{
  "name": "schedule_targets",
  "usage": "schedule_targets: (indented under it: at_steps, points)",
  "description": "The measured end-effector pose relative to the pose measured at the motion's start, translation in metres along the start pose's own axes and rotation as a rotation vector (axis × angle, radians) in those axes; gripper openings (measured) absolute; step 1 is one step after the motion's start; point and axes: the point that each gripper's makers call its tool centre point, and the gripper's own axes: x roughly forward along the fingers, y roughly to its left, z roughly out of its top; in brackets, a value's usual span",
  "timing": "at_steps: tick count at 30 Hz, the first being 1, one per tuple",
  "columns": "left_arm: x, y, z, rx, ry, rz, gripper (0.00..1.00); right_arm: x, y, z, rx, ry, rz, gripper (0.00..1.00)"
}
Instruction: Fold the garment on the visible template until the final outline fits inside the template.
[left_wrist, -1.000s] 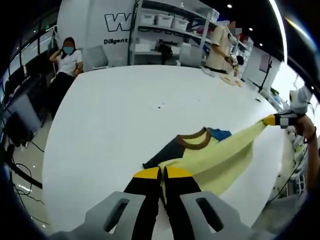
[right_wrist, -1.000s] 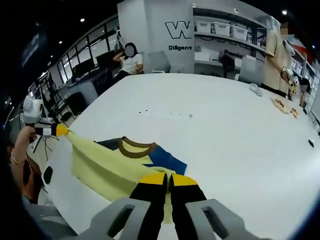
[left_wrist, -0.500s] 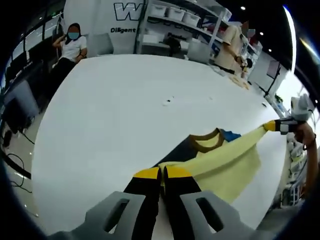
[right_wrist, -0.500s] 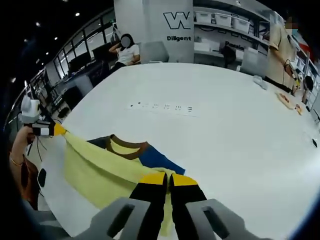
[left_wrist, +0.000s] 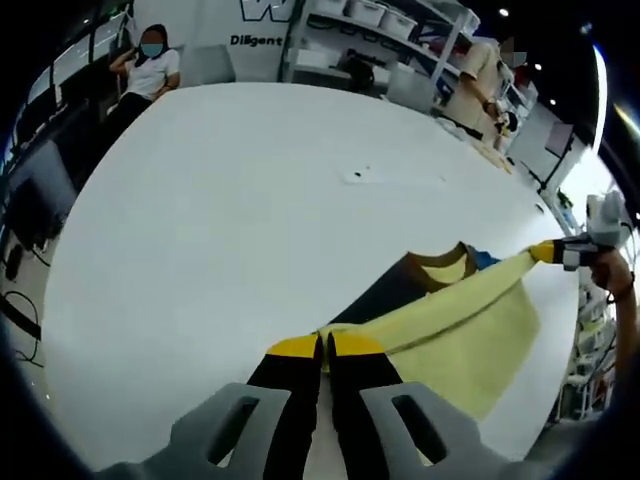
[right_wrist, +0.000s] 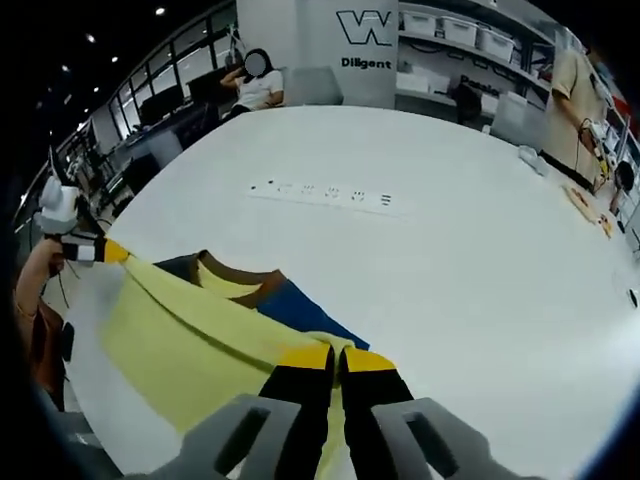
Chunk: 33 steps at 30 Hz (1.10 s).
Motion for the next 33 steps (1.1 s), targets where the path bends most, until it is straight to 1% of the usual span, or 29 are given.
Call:
schedule_targets:
  at_steps: [3,5,8,10,11,13,16,19,20,23,24,25,26,27,28,29,30,31,32,33]
  points:
    - [0.008,0.003,-0.005,-0.014,0.003,-0.001,0.00,0.007,-0.001,-0.003,0.000,-0.012,-0.006,0.00]
    - [0.013,0.004,-0.006,-0.021,-0.008,0.001,0.00,0.012,-0.002,-0.006,0.001,-0.010,-0.007,0.00]
    - [0.017,0.005,-0.009,-0.039,-0.016,0.007,0.00,0.019,-0.005,-0.008,0.009,-0.026,-0.015,0.00]
    - [0.019,0.005,-0.012,-0.036,-0.018,0.010,0.00,0.023,-0.006,-0.010,0.019,-0.032,-0.014,0.00]
    - [0.020,0.004,-0.012,-0.032,-0.021,0.009,0.00,0.025,-0.007,-0.010,0.024,-0.044,-0.011,0.00]
    - [0.022,0.005,-0.012,-0.013,-0.030,0.003,0.00,0.029,-0.009,-0.013,0.036,-0.045,-0.012,0.00]
    - [0.024,0.007,-0.014,-0.026,-0.034,0.004,0.00,0.034,-0.009,-0.014,0.062,-0.062,-0.002,0.00]
    - [0.025,0.007,-0.014,-0.036,-0.047,0.003,0.00,0.037,-0.008,-0.016,0.057,-0.074,0.008,0.00]
    - [0.025,0.006,-0.013,-0.028,-0.053,0.001,0.00,0.038,-0.008,-0.016,0.055,-0.077,0.010,0.00]
    - [0.024,0.005,-0.010,0.080,-0.067,-0.006,0.01,0.038,-0.007,-0.015,0.060,-0.097,0.023,0.00]
    - [0.024,0.004,-0.010,0.098,-0.069,-0.009,0.01,0.037,-0.006,-0.014,0.053,-0.108,0.030,0.01]
    - [0.022,0.001,-0.009,0.111,-0.077,-0.018,0.03,0.035,-0.006,-0.012,0.052,-0.120,0.032,0.04]
    - [0.021,-0.001,-0.008,0.130,-0.084,-0.030,0.06,0.033,-0.006,-0.011,0.054,-0.129,0.032,0.08]
    - [0.019,-0.003,-0.008,0.137,-0.093,-0.037,0.10,0.031,-0.005,-0.008,0.032,-0.147,0.040,0.12]
    - [0.018,-0.006,-0.004,0.168,-0.119,-0.048,0.14,0.030,-0.004,-0.007,0.020,-0.155,0.043,0.15]
    - [0.017,-0.007,-0.003,0.183,-0.125,-0.054,0.21,0.026,-0.002,-0.003,-0.018,-0.174,0.050,0.18]
    - [0.017,-0.008,-0.002,0.197,-0.130,-0.059,0.27,0.025,-0.001,-0.003,-0.035,-0.176,0.054,0.19]
    - [0.016,-0.011,0.000,0.256,-0.140,-0.074,0.34,0.022,0.001,-0.001,-0.080,-0.187,0.056,0.21]
    - [0.015,-0.014,0.000,0.291,-0.142,-0.081,0.42,0.019,0.000,0.000,-0.121,-0.193,0.043,0.23]
    - [0.014,-0.016,0.001,0.321,-0.148,-0.083,0.47,0.018,-0.001,0.002,-0.144,-0.201,0.035,0.25]
